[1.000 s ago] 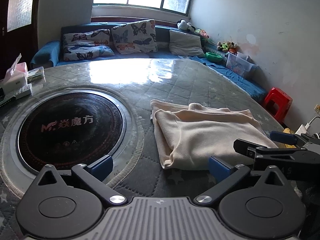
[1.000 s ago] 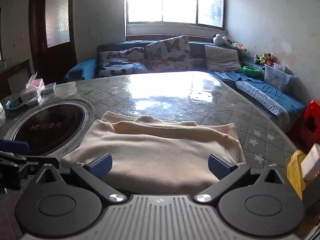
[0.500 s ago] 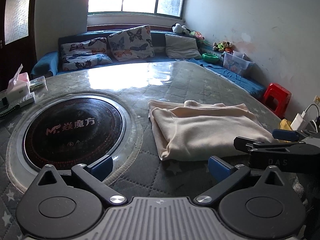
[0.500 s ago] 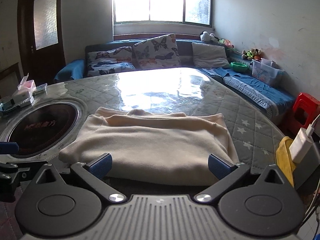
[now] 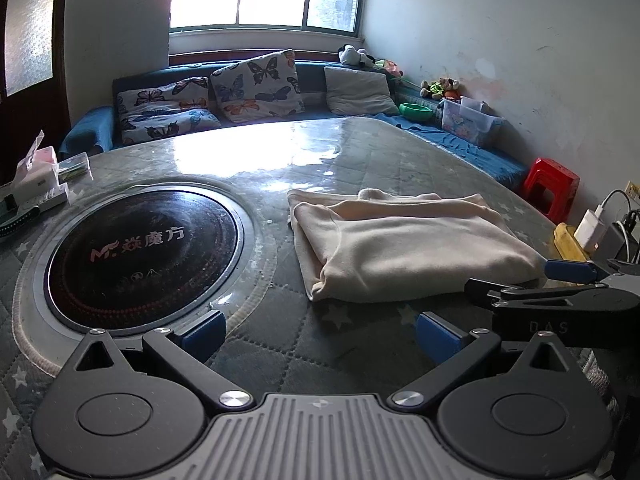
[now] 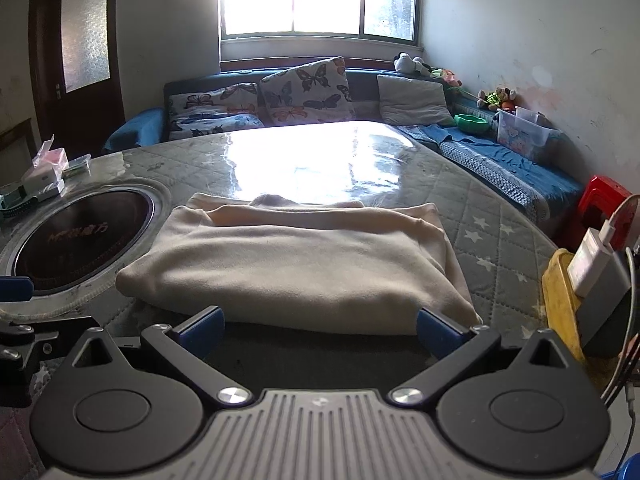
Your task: Fold clothes
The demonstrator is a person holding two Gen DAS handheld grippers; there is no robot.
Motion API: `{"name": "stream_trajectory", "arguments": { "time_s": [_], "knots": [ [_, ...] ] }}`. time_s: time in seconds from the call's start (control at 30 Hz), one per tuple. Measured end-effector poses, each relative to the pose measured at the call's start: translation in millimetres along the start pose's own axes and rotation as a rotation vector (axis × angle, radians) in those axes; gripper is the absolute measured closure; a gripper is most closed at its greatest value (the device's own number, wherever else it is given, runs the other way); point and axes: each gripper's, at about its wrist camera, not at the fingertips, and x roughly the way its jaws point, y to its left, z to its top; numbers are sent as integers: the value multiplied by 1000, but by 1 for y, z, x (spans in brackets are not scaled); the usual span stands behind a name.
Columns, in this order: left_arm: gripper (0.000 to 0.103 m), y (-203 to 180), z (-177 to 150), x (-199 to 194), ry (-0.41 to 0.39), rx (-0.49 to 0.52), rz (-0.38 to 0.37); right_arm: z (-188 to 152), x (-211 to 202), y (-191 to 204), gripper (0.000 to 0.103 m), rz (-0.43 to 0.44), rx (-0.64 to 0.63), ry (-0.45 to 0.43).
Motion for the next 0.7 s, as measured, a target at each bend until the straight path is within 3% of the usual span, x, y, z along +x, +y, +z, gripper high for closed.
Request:
{"name": "stream_trajectory", "arguments": {
  "time_s": [0.7],
  "knots": [
    [0, -19, -11, -3, 19, 71, 3, -13, -11, -10, 0, -12, 28, 0]
  ]
}}
